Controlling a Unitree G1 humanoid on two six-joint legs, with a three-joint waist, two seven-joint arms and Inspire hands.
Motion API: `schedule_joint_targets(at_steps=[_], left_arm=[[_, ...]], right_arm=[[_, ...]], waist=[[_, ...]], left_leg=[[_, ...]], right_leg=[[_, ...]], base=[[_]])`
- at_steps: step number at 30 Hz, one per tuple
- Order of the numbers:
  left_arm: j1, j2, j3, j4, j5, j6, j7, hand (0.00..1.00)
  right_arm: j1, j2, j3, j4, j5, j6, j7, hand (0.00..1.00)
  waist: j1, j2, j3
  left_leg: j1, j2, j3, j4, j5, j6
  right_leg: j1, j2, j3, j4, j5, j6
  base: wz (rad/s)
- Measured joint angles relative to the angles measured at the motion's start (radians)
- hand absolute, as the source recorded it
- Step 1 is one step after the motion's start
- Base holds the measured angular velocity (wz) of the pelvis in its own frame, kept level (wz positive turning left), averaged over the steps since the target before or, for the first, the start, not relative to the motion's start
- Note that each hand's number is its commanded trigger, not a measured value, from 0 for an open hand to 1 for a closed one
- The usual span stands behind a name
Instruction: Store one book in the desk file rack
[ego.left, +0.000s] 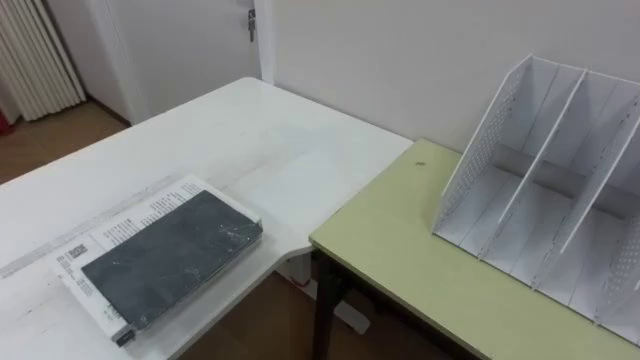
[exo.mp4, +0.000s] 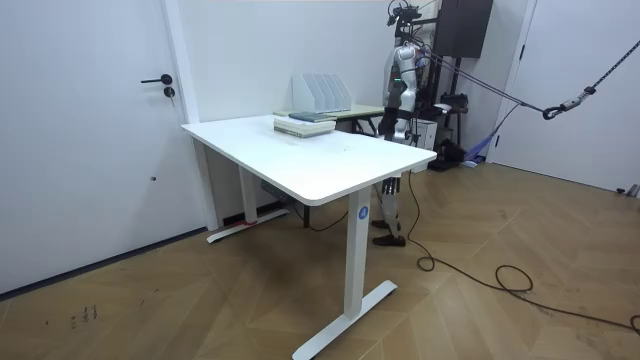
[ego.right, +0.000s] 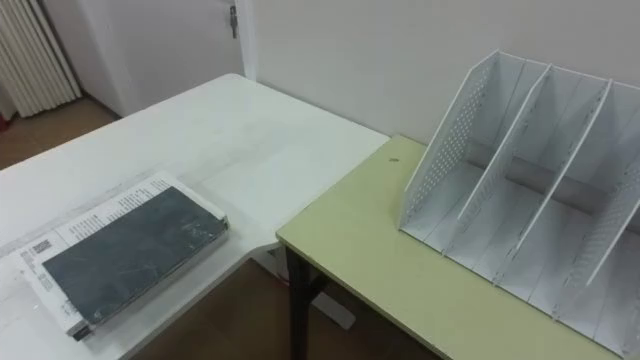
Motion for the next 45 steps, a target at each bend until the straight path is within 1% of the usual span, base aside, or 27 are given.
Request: schedule_joint_targets(at_steps=[2, 4, 6, 11, 14, 16, 18, 24, 26, 32, 35, 37, 38, 40, 42, 44, 45], left_arm=[[-0.001, 0.0, 0.001, -0.003, 0.003, 0.0, -0.011, 0.0], [-0.009, -0.001, 0.0, -0.005, 0.034, 0.0, -0.013, 0.0], [-0.014, -0.001, 0.0, -0.005, 0.042, 0.0, -0.014, 0.0], [-0.028, -0.001, 0.001, -0.005, 0.078, -0.001, -0.014, 0.0], [-0.034, -0.001, 0.001, -0.004, 0.089, -0.001, -0.011, 0.0], [-0.036, -0.002, 0.002, -0.004, 0.089, -0.003, -0.011, 0.0], [-0.036, -0.002, 0.002, -0.004, 0.089, -0.002, -0.011, 0.0], [-0.035, -0.002, 0.002, -0.004, 0.09, -0.002, -0.016, 0.0], [-0.035, -0.002, 0.001, -0.004, 0.11, -0.002, -0.024, 0.0], [-0.043, -0.002, -0.006, -0.004, 0.189, -0.001, -0.034, 0.0], [-0.05, -0.001, -0.032, -0.021, 0.266, -0.001, -0.033, 0.0], [-0.064, -0.001, -0.052, -0.058, 0.351, -0.002, -0.032, 0.0], [-0.068, -0.001, -0.053, -0.074, 0.37, -0.002, -0.032, 0.0], [-0.092, 0.01, -0.085, -0.122, 0.433, -0.003, -0.027, 0.0], [-0.102, 0.017, -0.112, -0.154, 0.455, -0.003, -0.02, 0.0], [-0.105, 0.019, -0.139, -0.182, 0.484, -0.003, -0.008, 0.0], [-0.105, 0.022, -0.167, -0.194, 0.519, -0.003, -0.007, 0.0]], right_arm=[[0.004, 0.0, 0.001, 0.0, 0.0, -0.008, -0.004, 0.0], [0.005, 0.0, 0.002, 0.0, 0.0, -0.012, -0.005, 0.0], [0.004, -0.001, 0.005, 0.001, 0.0, -0.015, -0.006, 0.0], [0.006, -0.002, 0.005, 0.004, 0.0, -0.02, -0.022, 0.0], [0.012, -0.003, 0.005, 0.003, 0.003, -0.035, -0.03, 0.0], [0.019, -0.003, 0.005, 0.002, 0.005, -0.046, -0.03, 0.0], [0.026, -0.002, 0.005, 0.002, 0.009, -0.052, -0.031, 0.0], [0.035, -0.002, -0.006, 0.002, 0.031, -0.054, -0.039, 0.0], [0.035, -0.002, -0.006, 0.003, 0.038, -0.053, -0.039, 0.0], [0.031, -0.002, -0.002, 0.011, 0.032, -0.053, -0.039, 0.0], [0.024, -0.002, 0.007, 0.011, 0.029, -0.054, -0.037, 0.0], [0.027, -0.002, 0.015, 0.005, 0.028, -0.054, -0.036, 0.0], [0.027, -0.002, 0.017, 0.004, 0.026, -0.054, -0.035, 0.0], [0.022, -0.003, 0.019, 0.001, 0.018, -0.054, -0.029, 0.0], [0.023, -0.003, 0.026, 0.0, 0.009, -0.053, -0.027, 0.0], [0.022, -0.003, 0.028, 0.0, 0.003, -0.052, -0.027, 0.0], [0.02, -0.003, 0.039, -0.002, -0.001, -0.051, -0.027, 0.0]], waist=[[0.005, 0.001, 0.0001], [0.01, 0.003, 0.0002], [0.012, 0.005, 0.0002], [0.01, 0.012, 0.0004], [0.009, 0.012, 0.0005], [0.011, 0.012, 0.0006], [0.01, 0.012, 0.0007], [0.008, 0.01, 0.0005], [0.007, 0.01, 0.0003], [-0.005, 0.001, 0.0], [-0.014, -0.007, 0.0004], [-0.019, -0.012, 0.0017], [-0.02, -0.013, 0.0019], [-0.023, -0.012, 0.0018], [-0.025, -0.01, 0.0015], [-0.035, -0.008, 0.0013], [-0.043, -0.006, 0.0001]], left_leg=[[-0.001, -0.001, 0.0, 0.003, 0.0, 0.0], [-0.001, -0.001, 0.0, 0.004, 0.0, 0.0], [-0.001, -0.001, 0.0, 0.004, 0.0, 0.0], [0.0, -0.001, -0.001, 0.005, 0.0, 0.0], [0.001, 0.0, -0.002, 0.003, 0.0, 0.0], [0.001, 0.006, -0.002, 0.002, 0.0, 0.0], [0.0, 0.006, -0.001, 0.002, 0.0, 0.0], [0.0, 0.006, 0.001, 0.002, 0.0, 0.0], [0.001, 0.006, 0.001, 0.001, 0.0, 0.0], [0.013, 0.006, 0.005, -0.001, 0.0, 0.0], [0.013, 0.007, 0.005, 0.0, 0.0, 0.0], [0.008, 0.007, 0.004, 0.005, 0.0, 0.0], [0.004, 0.007, 0.003, 0.008, 0.0, 0.0], [-0.008, 0.006, 0.004, 0.01, 0.0, 0.0], [-0.007, 0.005, 0.005, 0.007, 0.0, 0.0], [-0.006, 0.005, 0.005, -0.003, 0.0, 0.0], [-0.006, 0.005, 0.005, -0.009, 0.0, 0.0]], right_leg=[[0.001, -0.001, 0.0, 0.0, 0.0, 0.0], [0.001, -0.001, 0.001, 0.0, 0.0, 0.0], [0.001, -0.001, 0.001, 0.001, 0.0, 0.0], [0.003, -0.001, 0.001, 0.002, 0.0, 0.0], [0.004, 0.0, 0.004, 0.001, 0.0, 0.0], [0.003, 0.001, 0.007, 0.0, 0.0, 0.0], [0.002, 0.002, 0.008, -0.001, 0.0, 0.0], [0.002, 0.004, 0.013, 0.0, 0.0, 0.0], [0.001, 0.005, 0.014, 0.0, 0.0, 0.0], [0.012, 0.005, 0.016, -0.001, -0.001, 0.0], [0.009, 0.006, 0.025, 0.001, -0.001, 0.0], [0.007, 0.006, 0.026, 0.0, 0.001, 0.0], [0.005, 0.006, 0.025, 0.0, 0.001, 0.0], [-0.008, 0.008, 0.026, -0.001, 0.007, -0.001], [-0.009, 0.009, 0.029, -0.001, 0.009, -0.001], [-0.01, 0.01, 0.03, -0.002, 0.008, -0.001], [-0.01, 0.011, 0.031, -0.001, 0.009, -0.001]], base=[[0.0], [0.0], [0.0], [0.0], [0.0], [0.0], [0.0], [0.0], [0.0], [-0.01], [-0.06], [0.0], [0.0], [0.0], [-0.04], [0.0], [0.0]])
